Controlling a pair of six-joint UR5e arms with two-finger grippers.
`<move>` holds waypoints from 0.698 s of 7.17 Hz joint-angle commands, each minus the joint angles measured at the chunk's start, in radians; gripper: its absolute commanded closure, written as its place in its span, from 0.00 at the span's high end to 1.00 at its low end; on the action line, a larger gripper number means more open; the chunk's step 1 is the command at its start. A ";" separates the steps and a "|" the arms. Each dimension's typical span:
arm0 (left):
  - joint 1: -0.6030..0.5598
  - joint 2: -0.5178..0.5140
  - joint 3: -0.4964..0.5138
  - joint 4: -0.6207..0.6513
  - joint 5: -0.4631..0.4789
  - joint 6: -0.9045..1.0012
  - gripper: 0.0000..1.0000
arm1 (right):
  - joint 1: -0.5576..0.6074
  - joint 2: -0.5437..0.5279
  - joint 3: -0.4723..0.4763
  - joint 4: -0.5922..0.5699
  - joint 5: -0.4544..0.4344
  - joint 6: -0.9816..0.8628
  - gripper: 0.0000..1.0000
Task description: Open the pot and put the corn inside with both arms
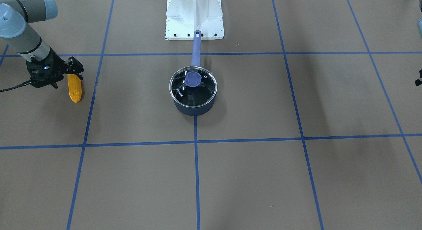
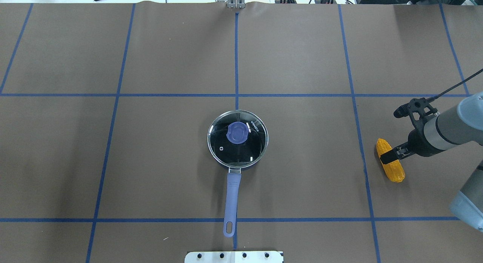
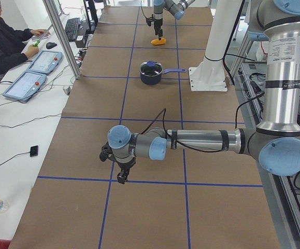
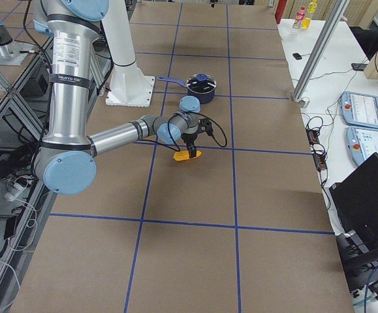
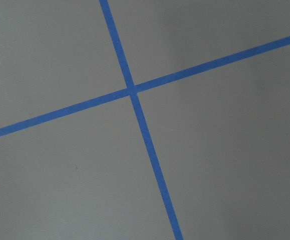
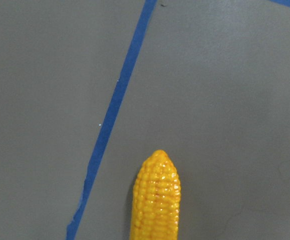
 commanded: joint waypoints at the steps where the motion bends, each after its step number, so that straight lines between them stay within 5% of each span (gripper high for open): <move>1: 0.000 0.001 0.002 0.000 0.000 0.001 1.00 | -0.044 -0.005 -0.014 -0.003 -0.038 -0.004 0.95; 5: 0.000 0.001 0.009 0.000 0.000 0.004 1.00 | -0.073 0.001 -0.034 -0.003 -0.041 -0.010 0.90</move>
